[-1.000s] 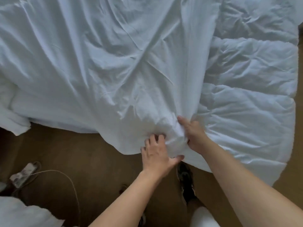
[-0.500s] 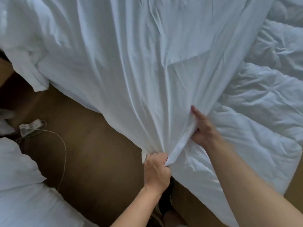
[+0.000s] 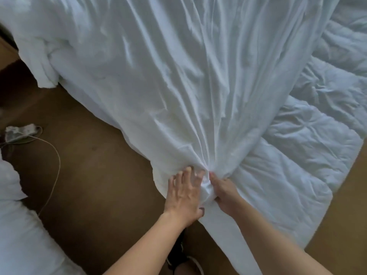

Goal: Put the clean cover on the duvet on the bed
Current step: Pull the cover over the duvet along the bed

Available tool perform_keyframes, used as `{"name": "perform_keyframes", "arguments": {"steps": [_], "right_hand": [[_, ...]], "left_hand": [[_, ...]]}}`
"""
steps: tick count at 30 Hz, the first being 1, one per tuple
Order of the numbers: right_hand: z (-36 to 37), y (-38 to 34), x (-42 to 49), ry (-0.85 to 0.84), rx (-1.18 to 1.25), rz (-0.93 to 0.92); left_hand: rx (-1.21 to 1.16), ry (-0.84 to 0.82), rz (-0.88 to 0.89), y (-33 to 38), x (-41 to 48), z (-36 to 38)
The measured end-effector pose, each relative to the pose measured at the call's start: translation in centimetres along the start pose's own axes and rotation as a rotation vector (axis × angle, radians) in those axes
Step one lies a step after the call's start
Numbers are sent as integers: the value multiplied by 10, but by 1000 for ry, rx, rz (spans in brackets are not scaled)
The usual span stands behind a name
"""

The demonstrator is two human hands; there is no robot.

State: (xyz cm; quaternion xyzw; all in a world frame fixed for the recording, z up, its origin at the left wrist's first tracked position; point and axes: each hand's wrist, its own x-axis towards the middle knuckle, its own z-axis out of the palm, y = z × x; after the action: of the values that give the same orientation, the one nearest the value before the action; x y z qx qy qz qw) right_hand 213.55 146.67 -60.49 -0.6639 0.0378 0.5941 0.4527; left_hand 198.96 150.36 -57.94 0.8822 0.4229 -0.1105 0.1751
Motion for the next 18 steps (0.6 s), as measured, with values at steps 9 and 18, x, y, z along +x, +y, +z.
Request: {"name": "perform_keyframes", "arguments": {"steps": [9, 18], "right_hand": [[-43, -101, 36, -28, 265, -110], [-158, -76, 50, 187, -90, -2]], "left_hand": [[-363, 1, -230, 46, -6, 14], [-156, -191, -154, 122, 1, 35]]}}
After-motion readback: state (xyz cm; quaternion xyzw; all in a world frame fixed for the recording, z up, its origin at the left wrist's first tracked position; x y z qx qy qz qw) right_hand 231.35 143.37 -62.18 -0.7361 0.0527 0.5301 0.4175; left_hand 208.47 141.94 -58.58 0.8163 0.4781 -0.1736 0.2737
